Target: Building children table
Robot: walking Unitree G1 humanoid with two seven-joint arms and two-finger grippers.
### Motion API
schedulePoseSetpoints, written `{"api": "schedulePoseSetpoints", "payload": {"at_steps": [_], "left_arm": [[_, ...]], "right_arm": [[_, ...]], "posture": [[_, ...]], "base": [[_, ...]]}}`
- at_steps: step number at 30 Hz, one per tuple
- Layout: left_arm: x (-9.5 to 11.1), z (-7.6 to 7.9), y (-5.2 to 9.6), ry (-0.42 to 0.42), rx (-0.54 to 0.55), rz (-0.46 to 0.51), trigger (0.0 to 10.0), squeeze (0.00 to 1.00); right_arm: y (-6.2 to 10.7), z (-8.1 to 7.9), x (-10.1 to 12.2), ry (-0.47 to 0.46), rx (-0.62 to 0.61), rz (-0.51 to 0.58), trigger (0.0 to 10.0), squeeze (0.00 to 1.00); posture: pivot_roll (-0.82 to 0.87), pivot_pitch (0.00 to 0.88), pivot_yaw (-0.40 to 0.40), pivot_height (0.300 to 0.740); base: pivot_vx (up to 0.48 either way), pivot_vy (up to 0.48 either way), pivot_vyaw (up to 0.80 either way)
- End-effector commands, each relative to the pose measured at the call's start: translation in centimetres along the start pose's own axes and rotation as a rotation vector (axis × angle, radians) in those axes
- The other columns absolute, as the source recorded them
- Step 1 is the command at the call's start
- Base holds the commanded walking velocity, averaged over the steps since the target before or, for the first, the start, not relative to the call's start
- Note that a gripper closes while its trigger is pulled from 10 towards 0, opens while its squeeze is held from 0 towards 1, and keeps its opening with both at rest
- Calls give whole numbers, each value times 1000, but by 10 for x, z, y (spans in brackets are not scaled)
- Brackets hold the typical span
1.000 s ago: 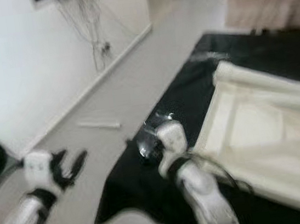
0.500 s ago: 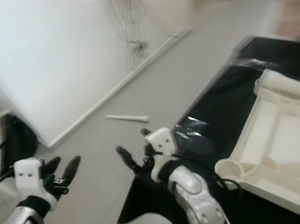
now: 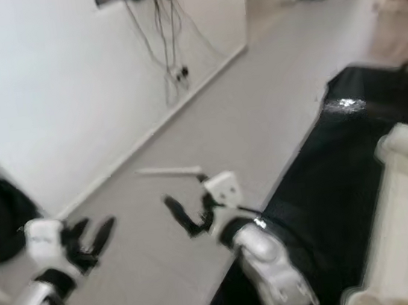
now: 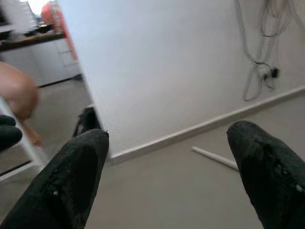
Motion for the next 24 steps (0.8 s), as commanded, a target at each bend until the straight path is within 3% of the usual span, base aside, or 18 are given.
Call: {"api": "schedulePoseSetpoints", "payload": {"at_steps": [1, 17, 24], "left_arm": [[2, 3, -1, 2, -17, 9, 10000, 0], [1, 4, -2, 3, -22, 11, 10000, 0], [0, 5, -2, -2, -33, -3, 10000, 0]], "right_arm": [[4, 5, -3, -6, -19, -14, 10000, 0], [3, 4, -3, -18, -8, -12, 10000, 0], [2, 4, -2, -24, -9, -11, 10000, 0]], "posture": [[-63, 103, 64, 740], [-64, 104, 64, 740], [-62, 107, 65, 740]], "base": [[480, 0, 0], [469, 0, 0], [82, 0, 0]]}}
Point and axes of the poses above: a point about 5 cm out from each wrist's last joint towards the gripper, its own y axis pointing back from the gripper into the wrist, its own x axis along the axis of the wrist's last joint, z = x × y, the point moved 2 cm from there along -y, pointing out of the wrist towards the gripper, and after that the axes turned 11 degrees about -y, right-handed, at the moved point
